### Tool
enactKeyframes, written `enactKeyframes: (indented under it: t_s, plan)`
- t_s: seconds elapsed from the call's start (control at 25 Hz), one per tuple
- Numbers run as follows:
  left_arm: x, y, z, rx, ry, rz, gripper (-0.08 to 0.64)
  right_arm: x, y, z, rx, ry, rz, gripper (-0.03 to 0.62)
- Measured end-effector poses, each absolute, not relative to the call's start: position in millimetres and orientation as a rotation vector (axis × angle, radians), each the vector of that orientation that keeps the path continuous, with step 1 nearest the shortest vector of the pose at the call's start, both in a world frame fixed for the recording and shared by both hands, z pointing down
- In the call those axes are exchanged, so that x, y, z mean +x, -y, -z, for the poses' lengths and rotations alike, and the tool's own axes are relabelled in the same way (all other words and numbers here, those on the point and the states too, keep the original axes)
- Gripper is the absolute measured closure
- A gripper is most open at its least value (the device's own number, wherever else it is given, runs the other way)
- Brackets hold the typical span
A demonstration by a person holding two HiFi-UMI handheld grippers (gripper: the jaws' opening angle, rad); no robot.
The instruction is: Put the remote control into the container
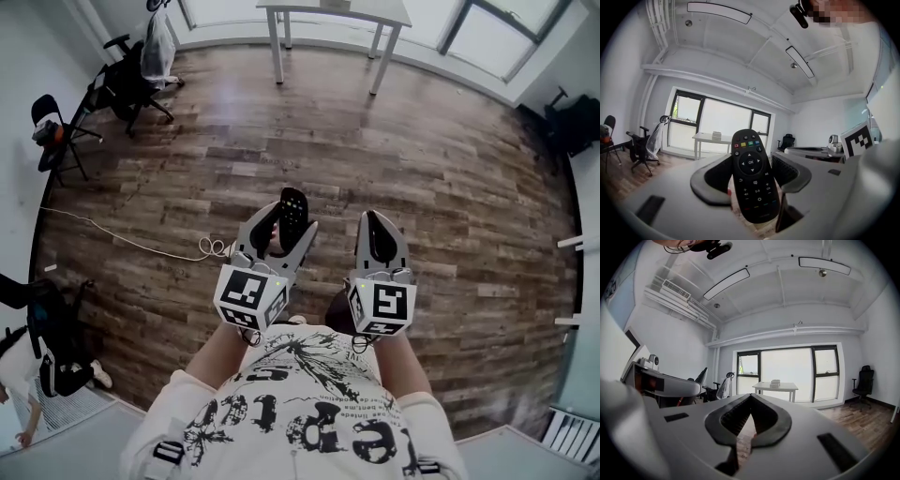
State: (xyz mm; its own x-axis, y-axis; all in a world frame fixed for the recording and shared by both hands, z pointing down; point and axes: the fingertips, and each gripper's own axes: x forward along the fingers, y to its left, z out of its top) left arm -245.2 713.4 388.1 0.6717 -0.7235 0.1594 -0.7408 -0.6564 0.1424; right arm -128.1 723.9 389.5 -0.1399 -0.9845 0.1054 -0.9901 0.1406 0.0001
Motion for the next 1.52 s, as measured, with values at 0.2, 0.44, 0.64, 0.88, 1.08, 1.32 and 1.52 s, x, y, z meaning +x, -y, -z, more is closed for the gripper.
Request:
enactKeyframes:
  t_s: [0.2, 0.44, 0.64, 0.88, 1.08, 1.32, 1.52]
  plan:
    - [-211.1, -676.0, -387.8, 2.663, 1.273, -0.135, 0.288, -86.3, -679.6, -393.8, 1.964, 2.357, -0.112, 0.591]
    - [-139.1, -637.7, -366.9, 2.675, 1.337, -0.075, 0.288, -20.7, -629.8, -381.9, 1.890, 2.424, -0.080, 0.591]
    - [-81.3, -615.1, -365.6, 2.683, 1.358, -0.061, 0.288, 30.9, -596.8, -381.3, 1.844, 2.462, -0.073, 0.591]
    - [-53.2, -592.4, -371.9, 2.696, 1.397, -0.129, 0.288, 59.8, -573.0, -392.5, 1.838, 2.463, -0.107, 0.591]
    - [-46.4, -560.8, -372.4, 2.719, 1.369, -0.099, 0.288, 66.4, -549.9, -405.4, 1.848, 2.415, -0.116, 0.591]
    - [-48.4, -503.1, -371.6, 2.767, 1.260, -0.057, 0.288, 65.7, -501.8, -406.8, 1.934, 2.310, -0.097, 0.591]
    - [-73.6, -437.8, -353.2, 2.813, 1.172, -0.021, 0.288, 38.6, -446.1, -394.6, 2.001, 2.252, -0.076, 0.591]
